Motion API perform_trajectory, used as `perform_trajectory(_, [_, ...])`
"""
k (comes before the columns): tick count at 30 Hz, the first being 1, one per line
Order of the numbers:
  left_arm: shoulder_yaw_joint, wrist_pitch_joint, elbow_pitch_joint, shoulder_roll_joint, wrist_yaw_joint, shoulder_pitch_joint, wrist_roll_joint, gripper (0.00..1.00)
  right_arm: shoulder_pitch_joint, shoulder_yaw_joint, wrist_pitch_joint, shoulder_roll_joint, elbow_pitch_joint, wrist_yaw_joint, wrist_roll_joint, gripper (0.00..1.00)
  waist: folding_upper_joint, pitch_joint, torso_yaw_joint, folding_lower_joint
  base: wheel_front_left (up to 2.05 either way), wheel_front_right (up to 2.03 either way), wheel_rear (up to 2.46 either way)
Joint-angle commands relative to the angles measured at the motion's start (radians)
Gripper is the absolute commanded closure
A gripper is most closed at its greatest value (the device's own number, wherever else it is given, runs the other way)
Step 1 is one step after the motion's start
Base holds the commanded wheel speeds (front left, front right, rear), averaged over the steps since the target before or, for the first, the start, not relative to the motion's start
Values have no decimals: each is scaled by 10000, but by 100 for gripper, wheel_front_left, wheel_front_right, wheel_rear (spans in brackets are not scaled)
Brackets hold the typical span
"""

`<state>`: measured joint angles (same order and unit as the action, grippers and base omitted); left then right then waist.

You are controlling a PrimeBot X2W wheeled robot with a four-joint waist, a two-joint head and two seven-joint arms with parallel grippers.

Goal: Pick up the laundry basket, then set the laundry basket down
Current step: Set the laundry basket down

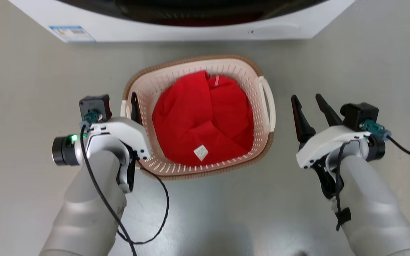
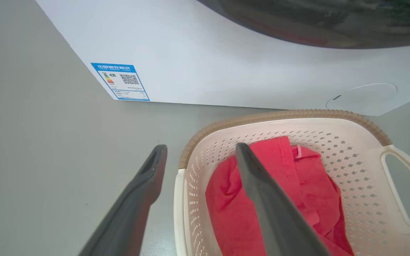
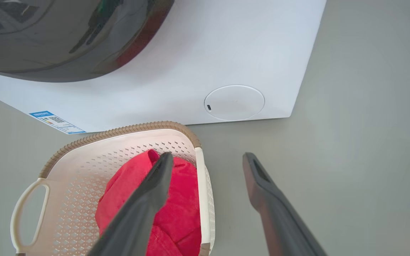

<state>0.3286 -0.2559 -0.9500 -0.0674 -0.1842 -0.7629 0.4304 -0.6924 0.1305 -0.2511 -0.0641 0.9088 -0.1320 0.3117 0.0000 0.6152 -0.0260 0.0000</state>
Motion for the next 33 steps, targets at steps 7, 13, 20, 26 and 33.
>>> perform_trajectory(7, [-784, -59, 745, -63, 144, 1065, -186, 0, 991, -242, -107, 139, -597, 13, -704, 0, 0, -1225, -9, 0, 0, 0, 0])
perform_trajectory(13, [-1187, -59, 1162, 50, 325, 1782, -354, 0, 1659, -382, -107, 139, -1274, 13, -1216, 0, 0, -2005, 19, 0, 0, 0, 0])
perform_trajectory(20, [-1695, -59, 1867, 133, 523, 2758, -499, 0, 2675, -699, -107, 139, -2160, 13, -1838, 0, 0, -2980, 64, 0, 0, 0, 0])
perform_trajectory(26, [-2021, -59, 2517, 155, 629, 3566, -722, 0, 3336, -803, -107, 139, -2764, 13, -2083, 0, 0, -3641, 23, 0, 0, 0, 0])
perform_trajectory(33, [-2531, -59, 3526, 166, 869, 4613, -1049, 0, 4075, -1006, -107, 139, -3384, 13, -2351, 0, 0, -4487, -2, 0, 0, 0, 0])
